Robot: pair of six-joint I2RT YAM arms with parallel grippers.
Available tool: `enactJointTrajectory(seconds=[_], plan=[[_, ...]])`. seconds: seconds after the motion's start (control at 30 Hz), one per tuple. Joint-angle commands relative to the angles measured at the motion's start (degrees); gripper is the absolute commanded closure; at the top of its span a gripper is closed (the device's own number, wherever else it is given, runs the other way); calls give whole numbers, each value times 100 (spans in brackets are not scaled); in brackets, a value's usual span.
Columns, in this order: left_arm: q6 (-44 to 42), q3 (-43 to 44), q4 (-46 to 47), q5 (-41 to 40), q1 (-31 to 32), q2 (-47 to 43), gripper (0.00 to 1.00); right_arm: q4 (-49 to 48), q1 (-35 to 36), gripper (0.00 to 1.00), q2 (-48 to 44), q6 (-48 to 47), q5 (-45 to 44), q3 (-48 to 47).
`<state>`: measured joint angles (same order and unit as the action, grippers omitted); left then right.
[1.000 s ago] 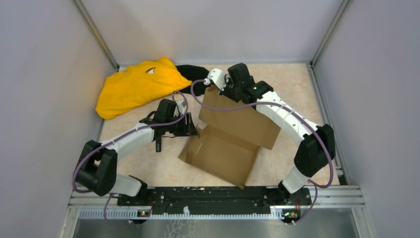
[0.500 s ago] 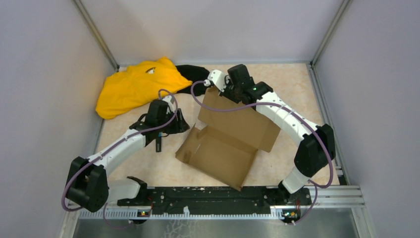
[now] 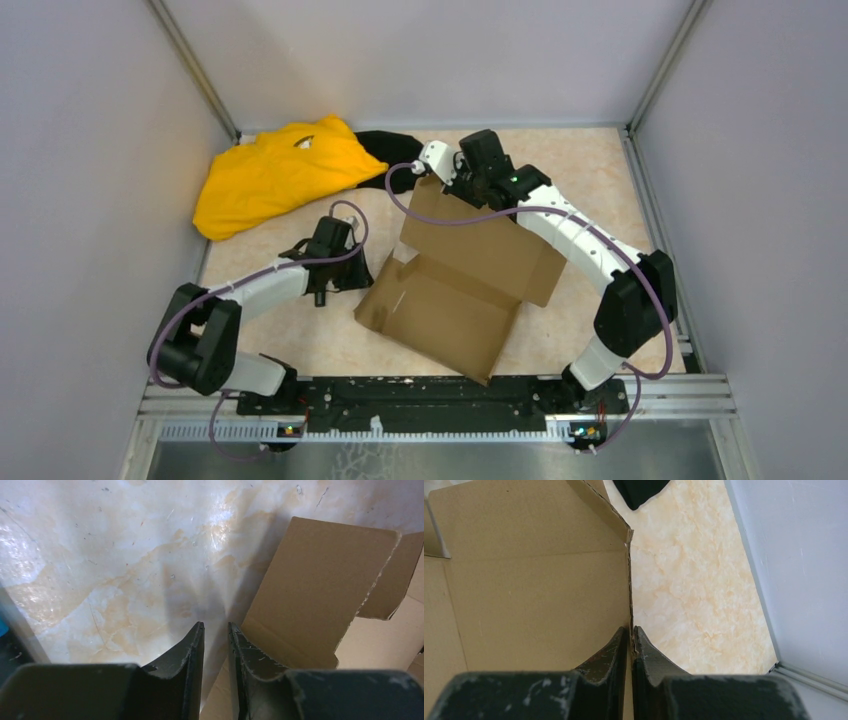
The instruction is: Fold the paper box
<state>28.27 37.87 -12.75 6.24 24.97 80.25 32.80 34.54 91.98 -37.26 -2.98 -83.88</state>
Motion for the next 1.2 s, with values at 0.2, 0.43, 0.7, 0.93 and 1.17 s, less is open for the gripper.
enactJointTrajectory(seconds=[0.2, 0.43, 0.7, 0.93, 1.17], plan=[[170, 27, 458, 825, 3, -177, 70, -107, 78, 91, -183, 87, 7, 69], [289, 138, 481, 967, 174, -428, 68, -113, 96, 91, -164, 113, 5, 73], [398, 130, 547, 895, 483, -422, 67, -164, 248, 91, -189, 160, -137, 208], [434, -8, 557, 765, 583, -574, 66, -372, 588, 91, -336, 290, -453, 547], [489, -176, 557, 714, 629, -812, 66, -440, 922, 92, -456, 370, -1018, 618]])
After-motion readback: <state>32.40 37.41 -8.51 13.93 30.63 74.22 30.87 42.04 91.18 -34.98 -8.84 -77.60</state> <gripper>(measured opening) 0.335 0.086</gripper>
